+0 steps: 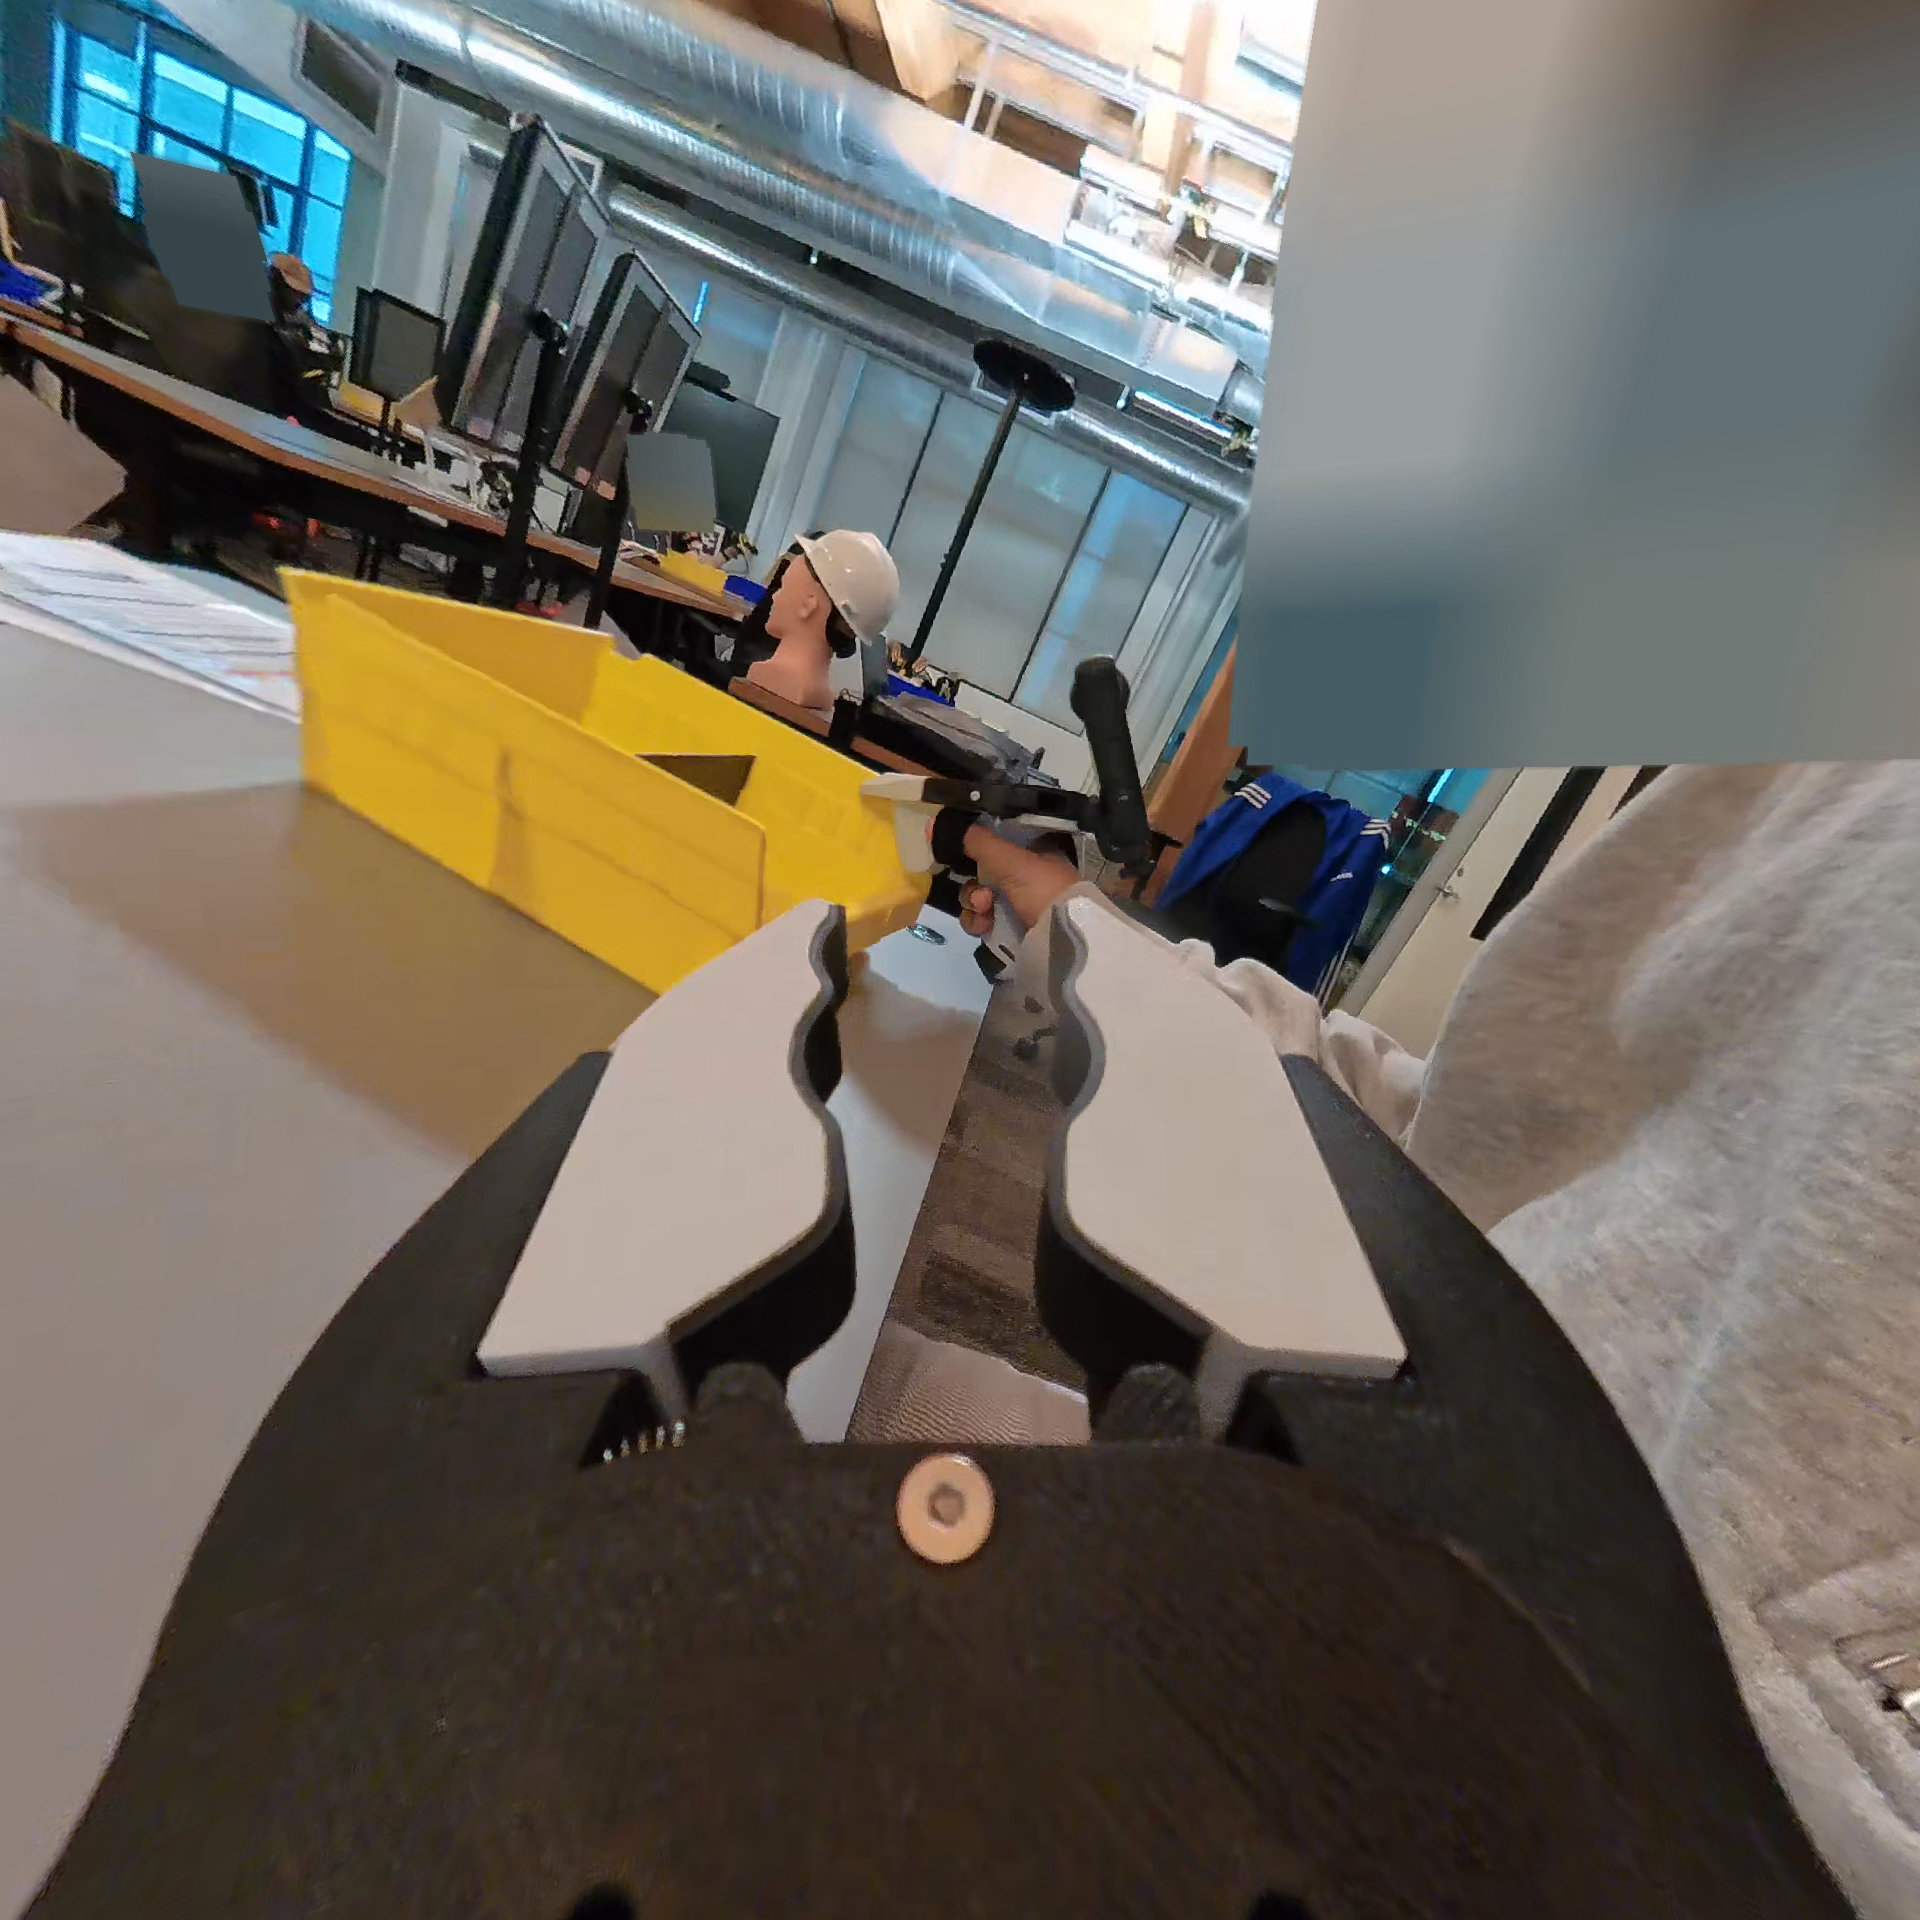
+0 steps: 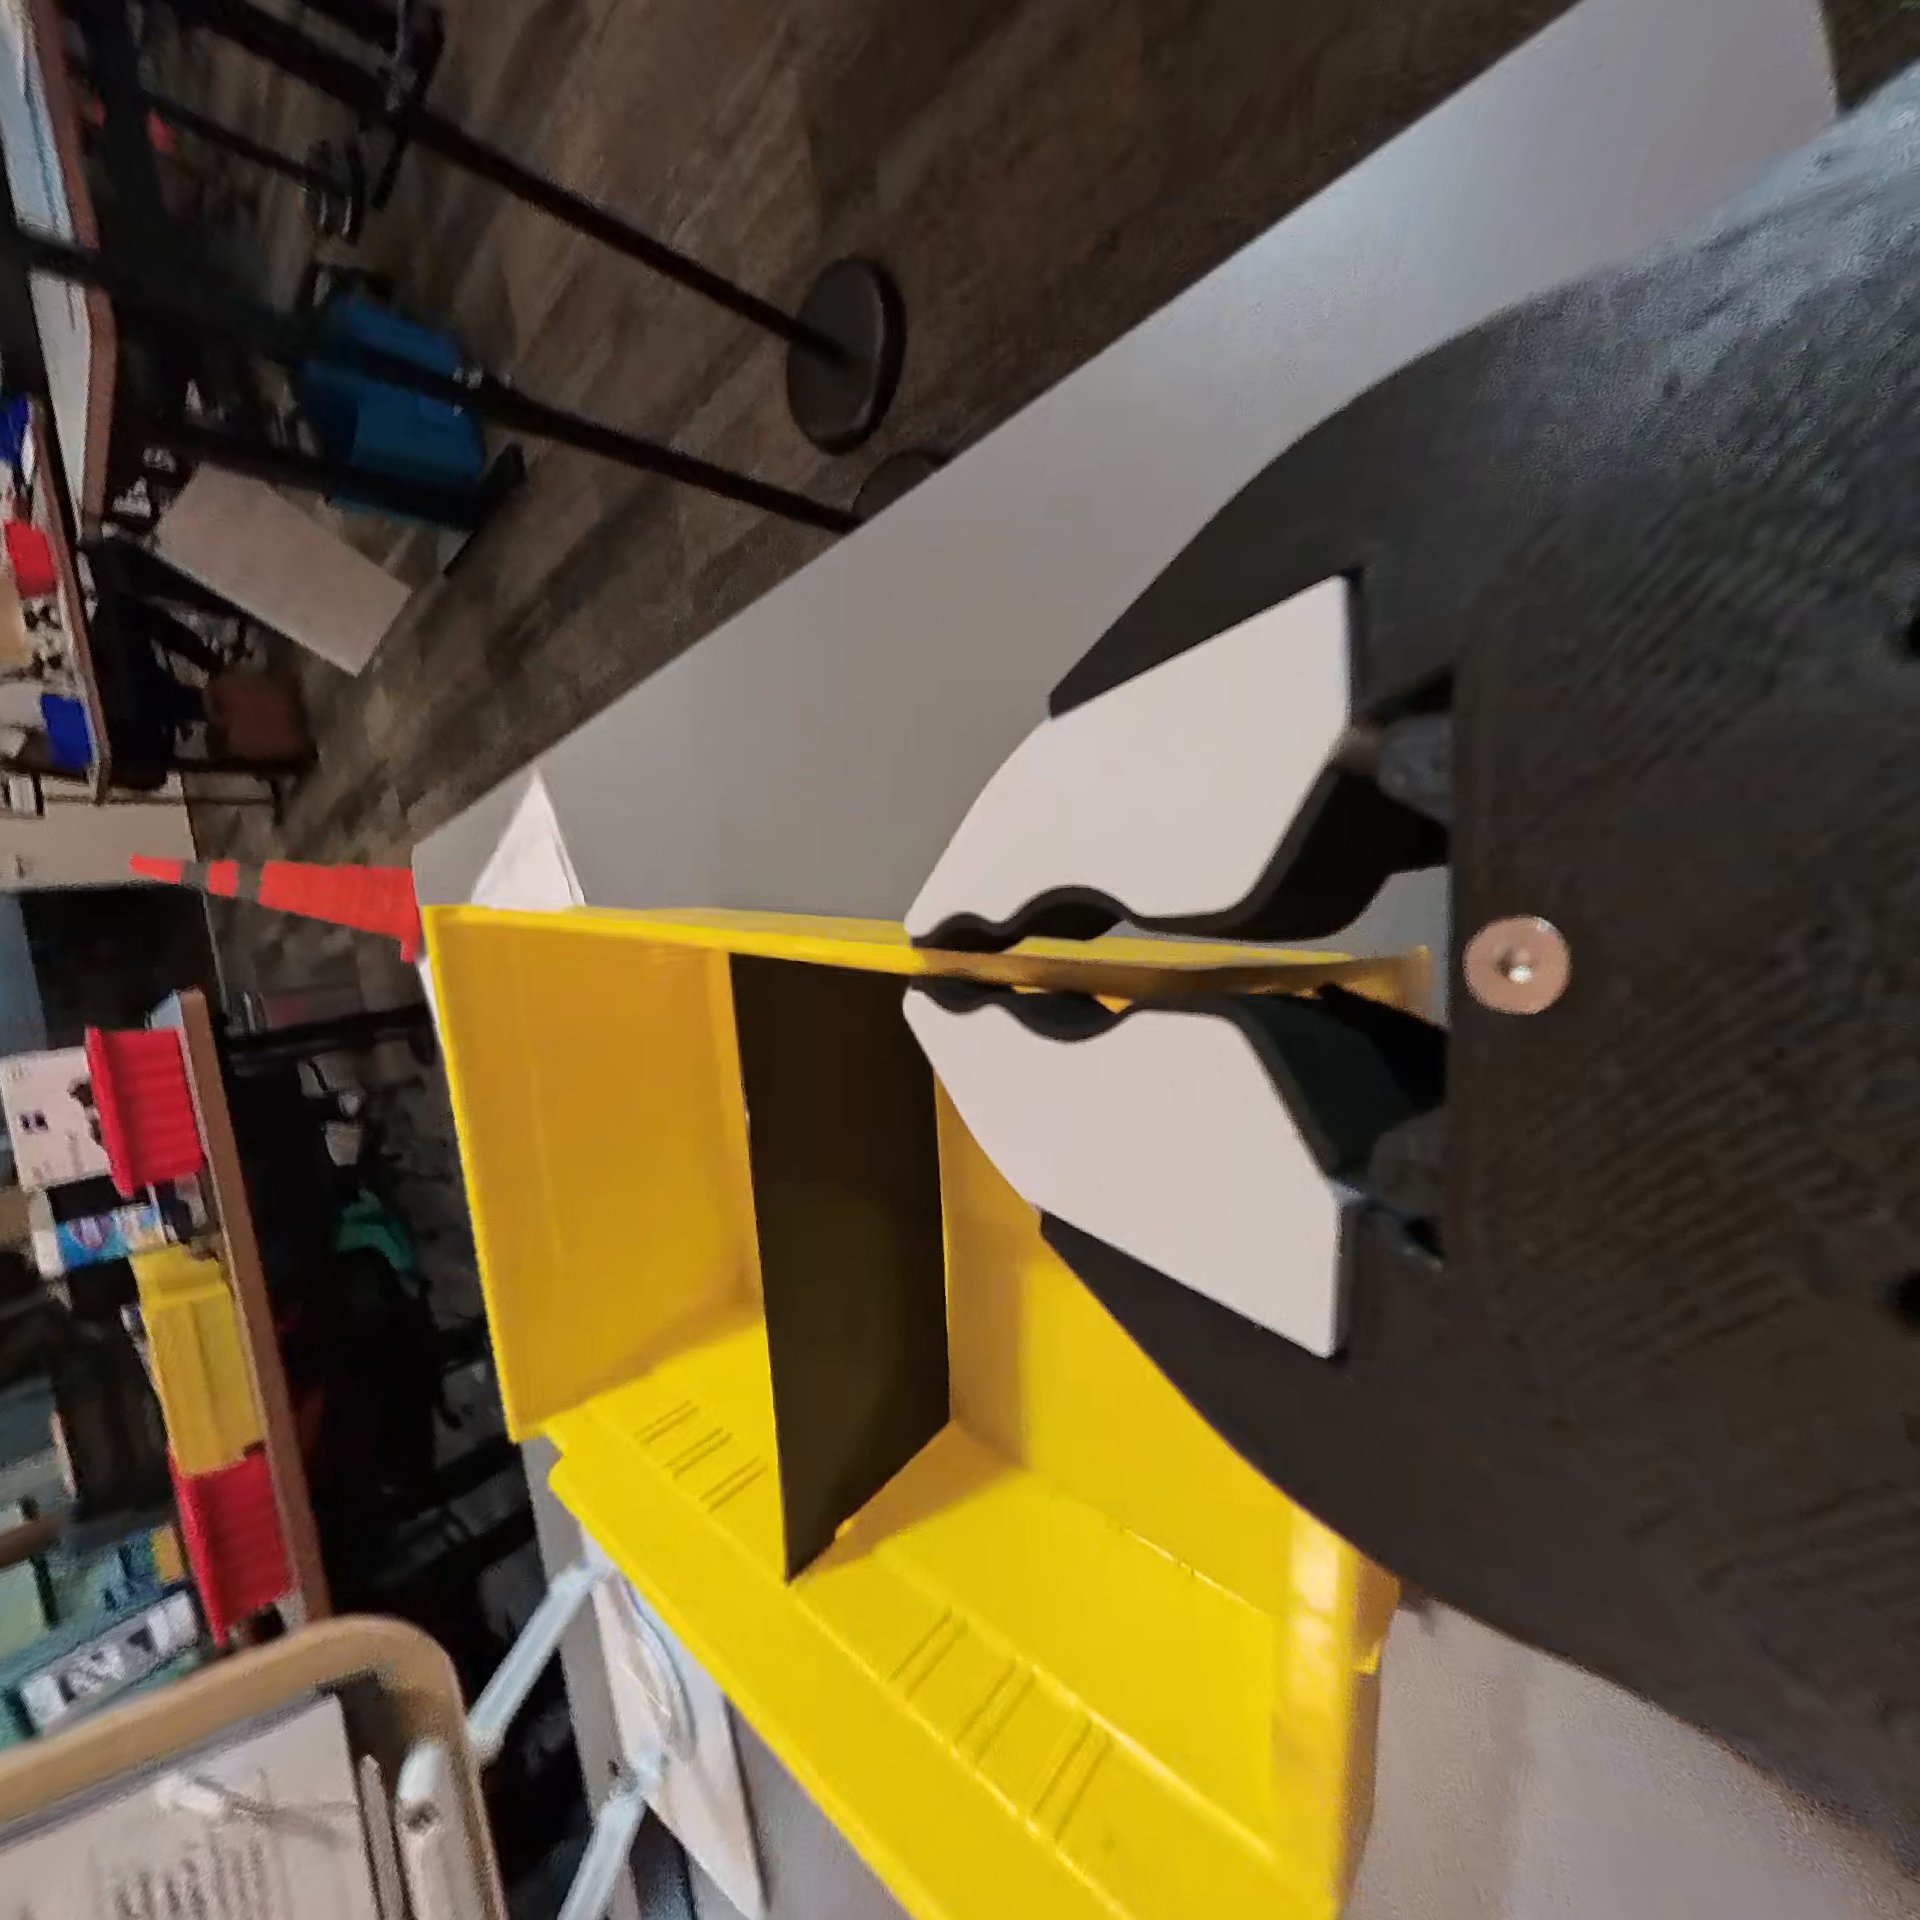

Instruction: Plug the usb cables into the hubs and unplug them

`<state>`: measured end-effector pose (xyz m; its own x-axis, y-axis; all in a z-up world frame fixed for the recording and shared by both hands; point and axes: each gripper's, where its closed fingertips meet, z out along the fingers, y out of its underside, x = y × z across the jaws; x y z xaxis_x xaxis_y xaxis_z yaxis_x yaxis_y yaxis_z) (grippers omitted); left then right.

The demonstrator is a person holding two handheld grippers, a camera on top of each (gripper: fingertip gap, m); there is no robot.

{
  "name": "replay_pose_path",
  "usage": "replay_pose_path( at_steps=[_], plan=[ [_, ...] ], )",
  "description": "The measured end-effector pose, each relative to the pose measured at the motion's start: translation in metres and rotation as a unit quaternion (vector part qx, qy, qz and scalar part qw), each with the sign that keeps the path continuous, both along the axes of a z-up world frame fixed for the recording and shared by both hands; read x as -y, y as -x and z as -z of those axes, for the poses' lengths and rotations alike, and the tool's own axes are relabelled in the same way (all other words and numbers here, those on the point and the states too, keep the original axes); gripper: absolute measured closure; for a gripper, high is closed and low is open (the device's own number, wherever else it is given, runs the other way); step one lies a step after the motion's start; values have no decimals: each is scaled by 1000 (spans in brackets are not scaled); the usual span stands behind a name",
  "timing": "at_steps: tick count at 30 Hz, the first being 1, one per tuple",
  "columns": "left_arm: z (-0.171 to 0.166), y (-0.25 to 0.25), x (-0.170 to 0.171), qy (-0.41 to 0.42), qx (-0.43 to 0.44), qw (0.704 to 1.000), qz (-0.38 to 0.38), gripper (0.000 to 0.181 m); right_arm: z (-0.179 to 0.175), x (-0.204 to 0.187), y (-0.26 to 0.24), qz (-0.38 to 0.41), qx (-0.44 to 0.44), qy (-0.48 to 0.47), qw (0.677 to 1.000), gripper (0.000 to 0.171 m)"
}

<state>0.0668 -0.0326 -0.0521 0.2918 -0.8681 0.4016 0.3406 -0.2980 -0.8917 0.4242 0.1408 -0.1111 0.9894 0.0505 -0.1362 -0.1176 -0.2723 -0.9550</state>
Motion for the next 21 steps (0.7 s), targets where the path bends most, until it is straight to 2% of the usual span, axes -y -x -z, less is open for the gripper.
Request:
replay_pose_path(
  at_steps=[1,6,21],
  plan=[
    [1,1,-2,10,5,1000,2,144,1,1,-9,12,-6,-1,1000,167],
    [0,6,-6,45,42,998,9,143,-1,4,-23,4,-26,-13,1000,167],
    [8,0,-8,59,27,998,12,143,2,-6,-36,-4,-33,-25,999,167]
  ],
)
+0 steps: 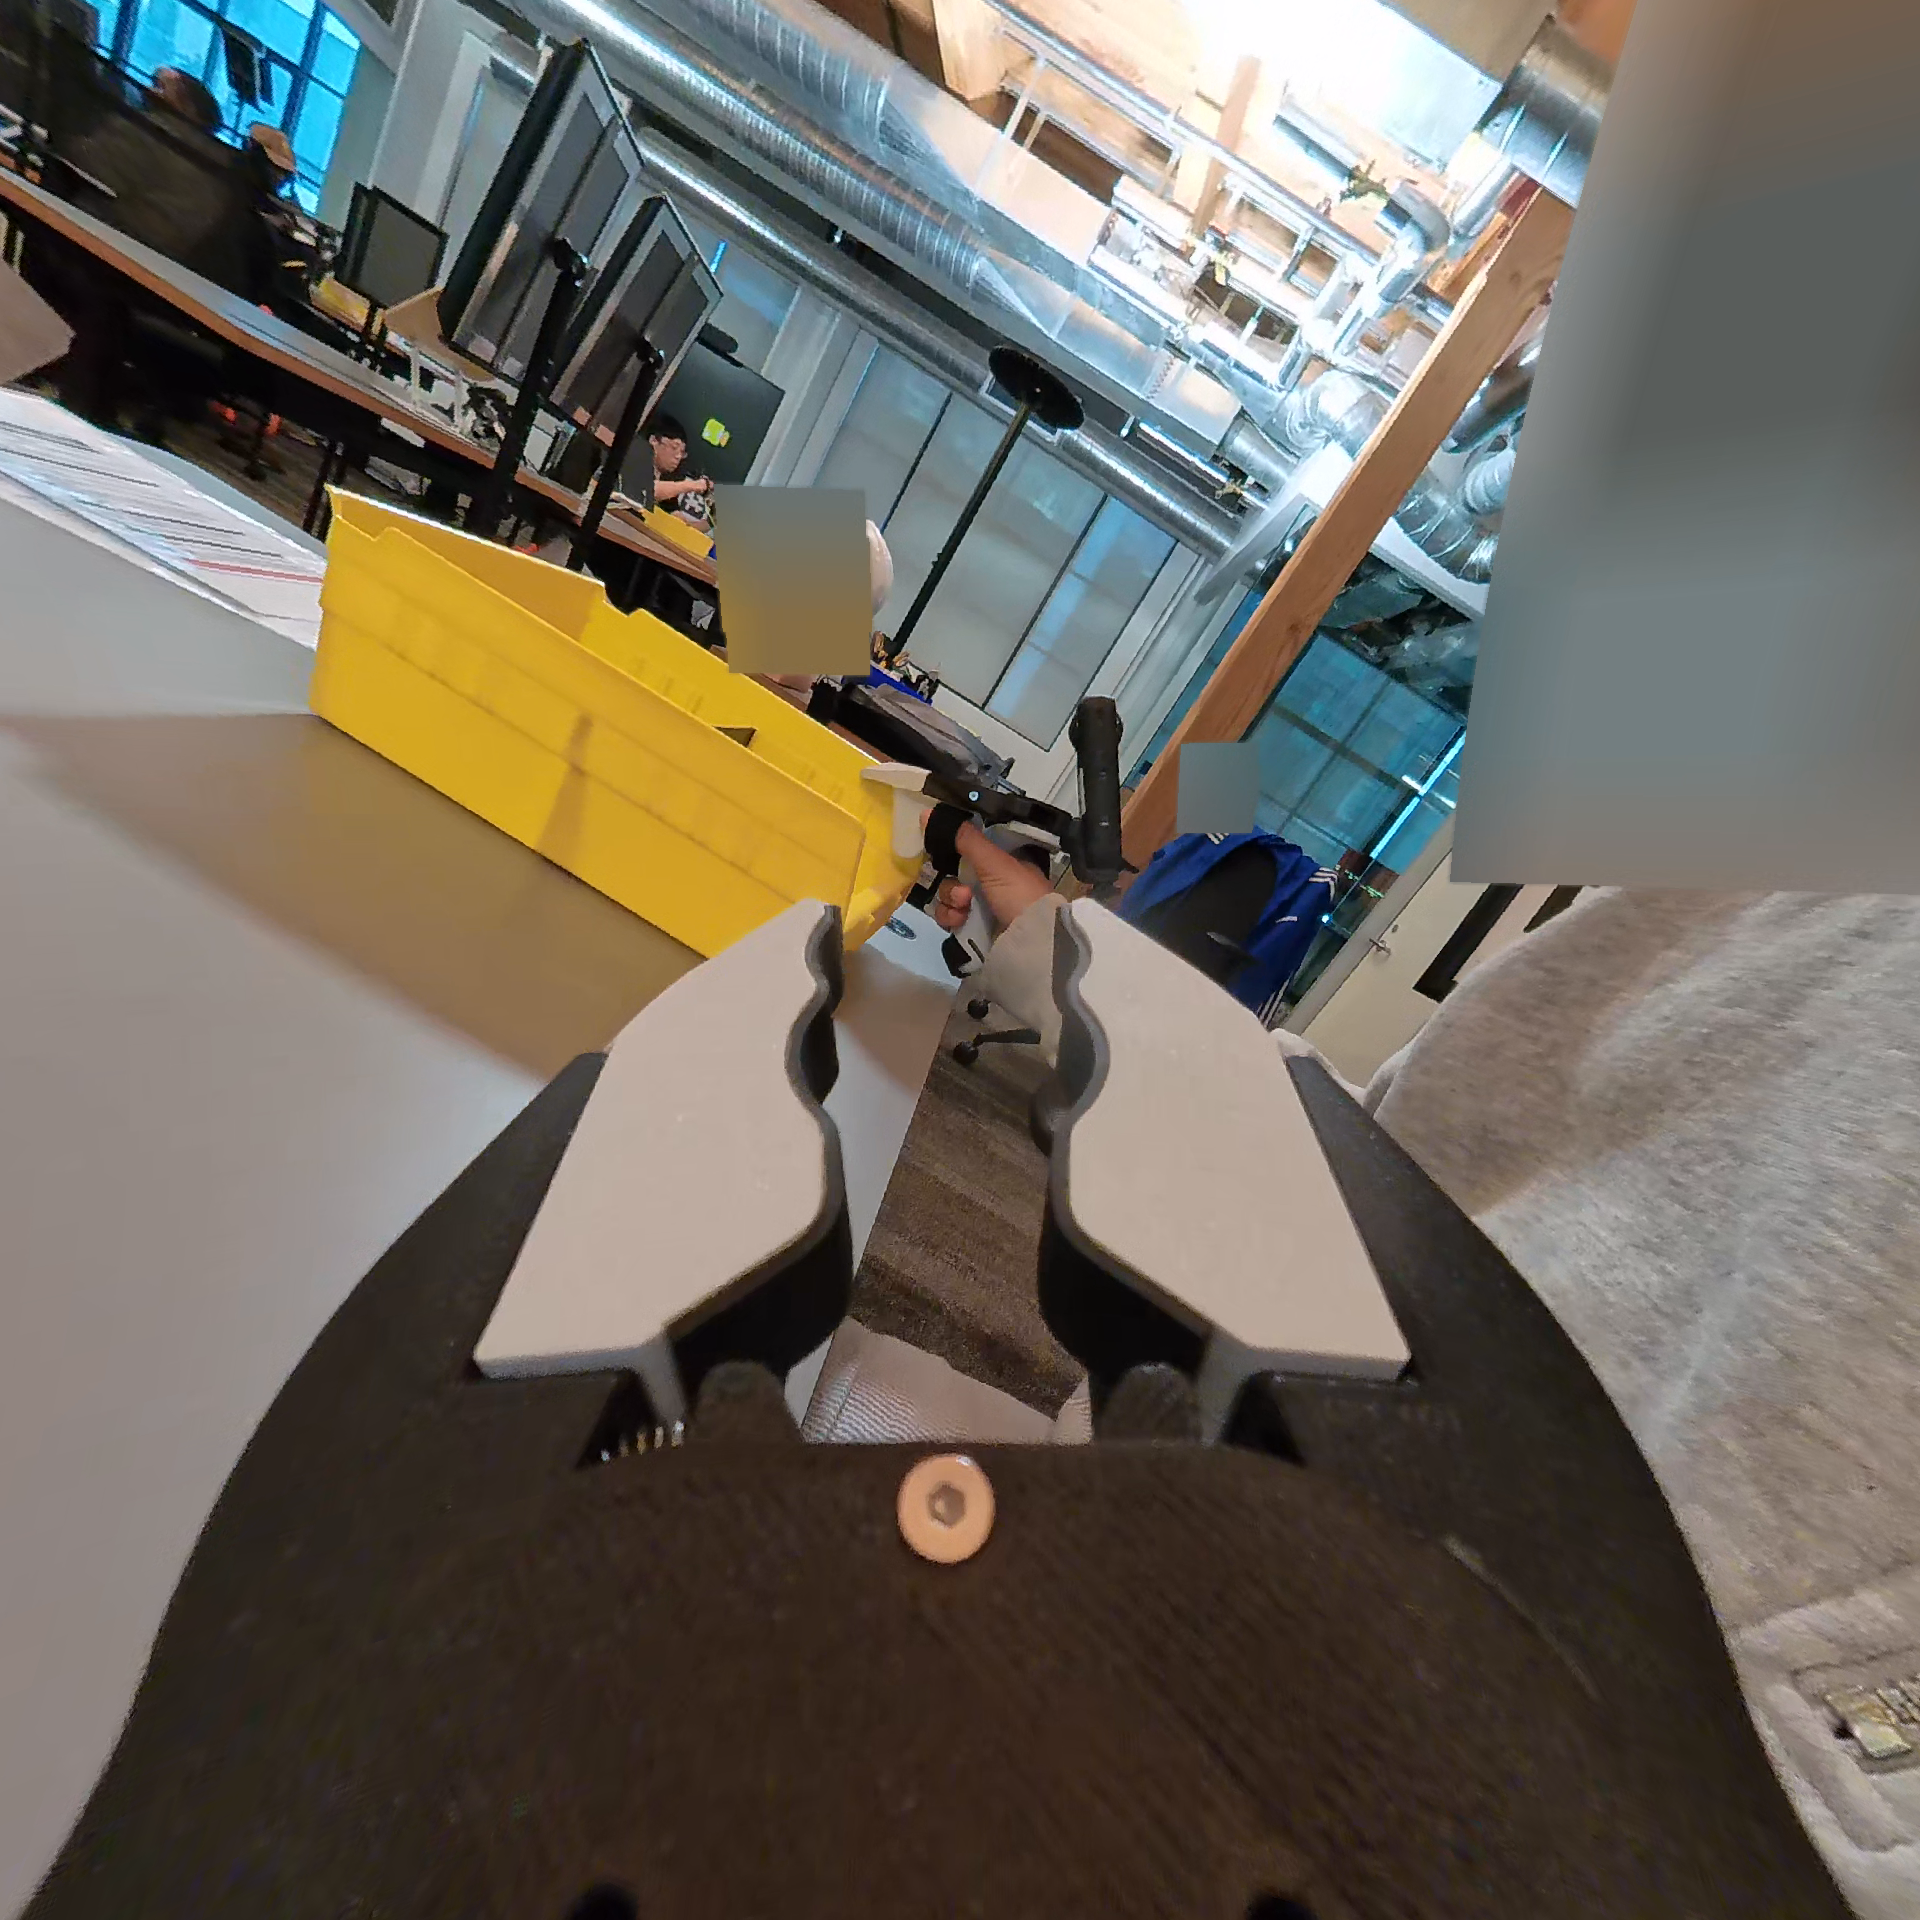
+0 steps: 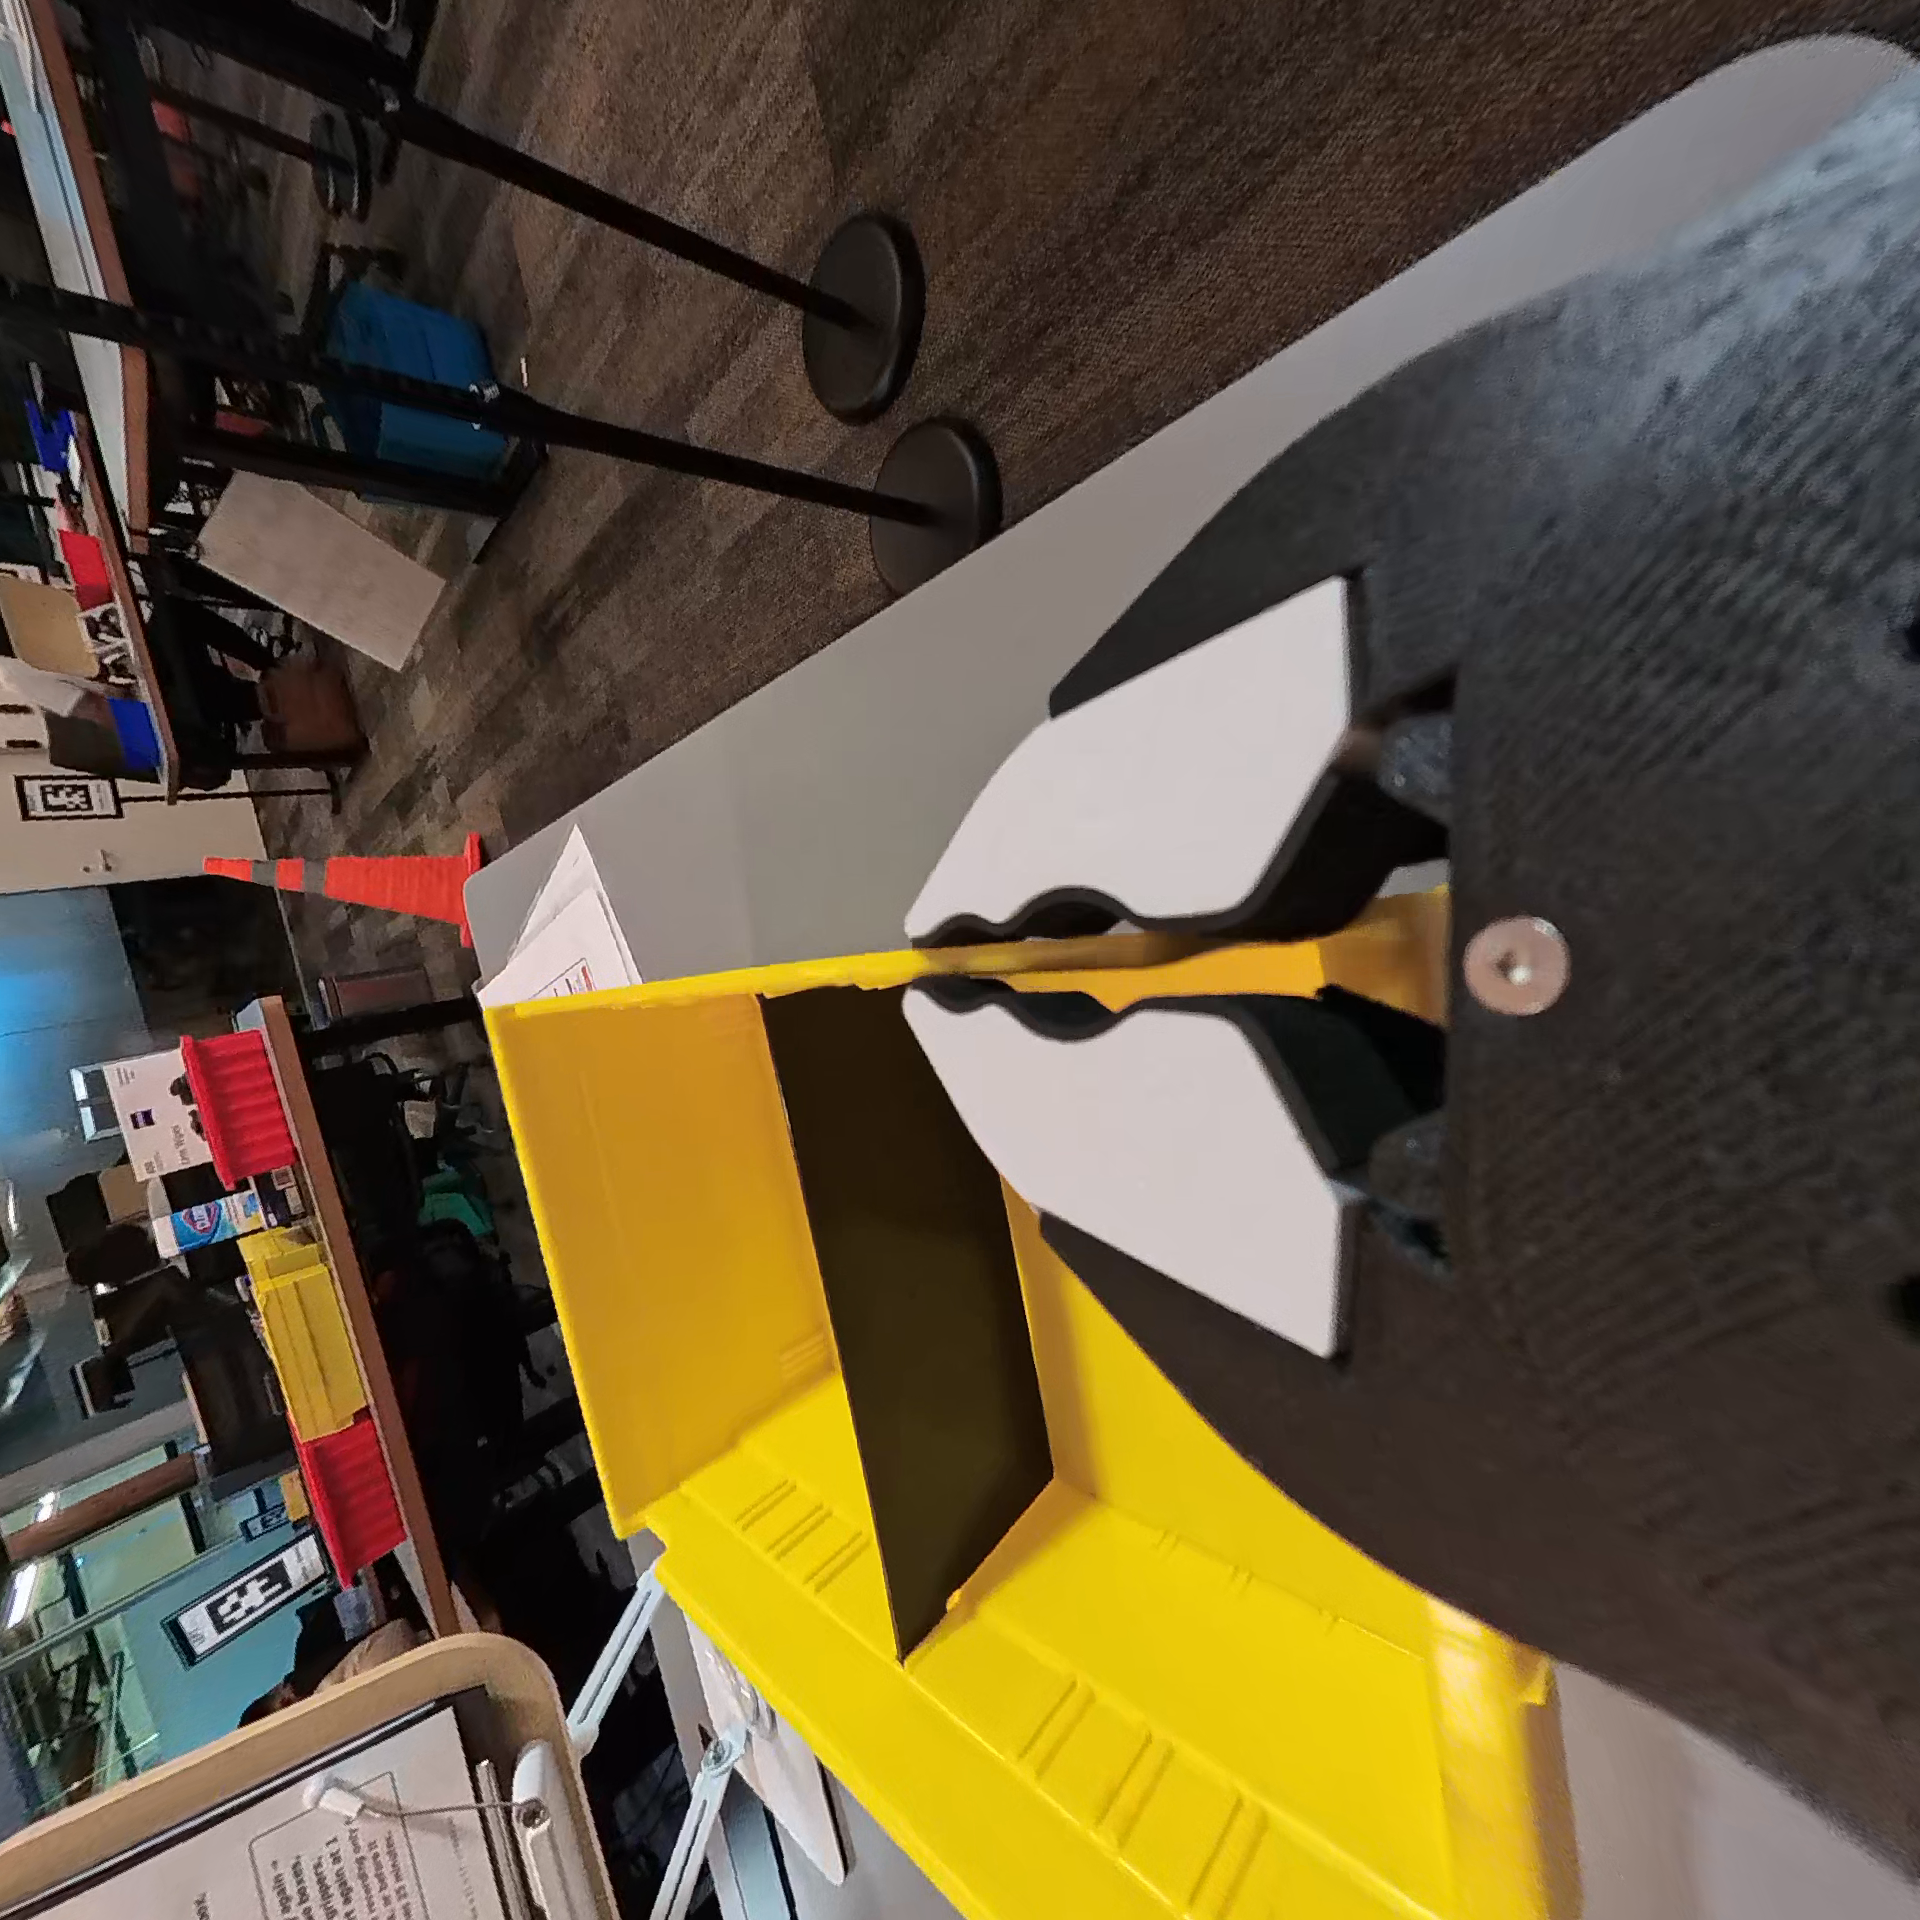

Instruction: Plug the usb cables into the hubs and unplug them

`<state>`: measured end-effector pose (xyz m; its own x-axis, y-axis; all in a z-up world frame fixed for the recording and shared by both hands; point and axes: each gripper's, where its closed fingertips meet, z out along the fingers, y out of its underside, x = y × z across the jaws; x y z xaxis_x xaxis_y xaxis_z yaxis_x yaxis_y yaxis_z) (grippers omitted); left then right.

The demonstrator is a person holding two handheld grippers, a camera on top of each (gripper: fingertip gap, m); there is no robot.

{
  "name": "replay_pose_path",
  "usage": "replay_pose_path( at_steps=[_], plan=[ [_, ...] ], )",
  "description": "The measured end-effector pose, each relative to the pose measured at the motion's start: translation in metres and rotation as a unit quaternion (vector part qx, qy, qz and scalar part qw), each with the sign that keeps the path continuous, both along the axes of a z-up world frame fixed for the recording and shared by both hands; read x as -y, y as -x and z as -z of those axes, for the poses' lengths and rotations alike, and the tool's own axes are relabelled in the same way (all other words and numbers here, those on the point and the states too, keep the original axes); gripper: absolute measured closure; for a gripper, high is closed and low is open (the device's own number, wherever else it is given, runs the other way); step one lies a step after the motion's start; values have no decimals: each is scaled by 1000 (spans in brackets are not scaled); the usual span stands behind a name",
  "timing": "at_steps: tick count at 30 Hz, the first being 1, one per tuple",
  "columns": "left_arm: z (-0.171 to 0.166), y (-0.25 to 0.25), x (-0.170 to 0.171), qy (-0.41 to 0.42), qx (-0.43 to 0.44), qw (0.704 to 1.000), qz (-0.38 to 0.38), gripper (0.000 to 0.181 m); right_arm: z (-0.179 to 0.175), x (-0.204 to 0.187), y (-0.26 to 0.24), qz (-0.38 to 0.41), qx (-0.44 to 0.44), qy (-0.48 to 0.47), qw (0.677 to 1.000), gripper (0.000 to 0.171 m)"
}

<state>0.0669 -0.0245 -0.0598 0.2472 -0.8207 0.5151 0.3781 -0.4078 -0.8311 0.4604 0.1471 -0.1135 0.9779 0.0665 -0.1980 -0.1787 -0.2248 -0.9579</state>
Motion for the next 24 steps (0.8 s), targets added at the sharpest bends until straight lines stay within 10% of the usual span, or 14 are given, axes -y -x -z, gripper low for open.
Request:
replay_pose_path(
  at_steps=[8,13,19,24],
  plan=[
    [7,-3,-3,5,-19,1000,-3,143,-78,27,33,55,158,-133,977,155],
    [14,-2,-7,10,-31,999,-11,143,-140,73,179,-140,49,-276,949,166],
    [12,30,-28,1,-57,997,-58,143,-75,115,340,-416,-46,-180,890,161],
    [11,163,-75,0,-211,939,-271,146,-49,139,372,-504,-79,-116,853,161]
  ],
)
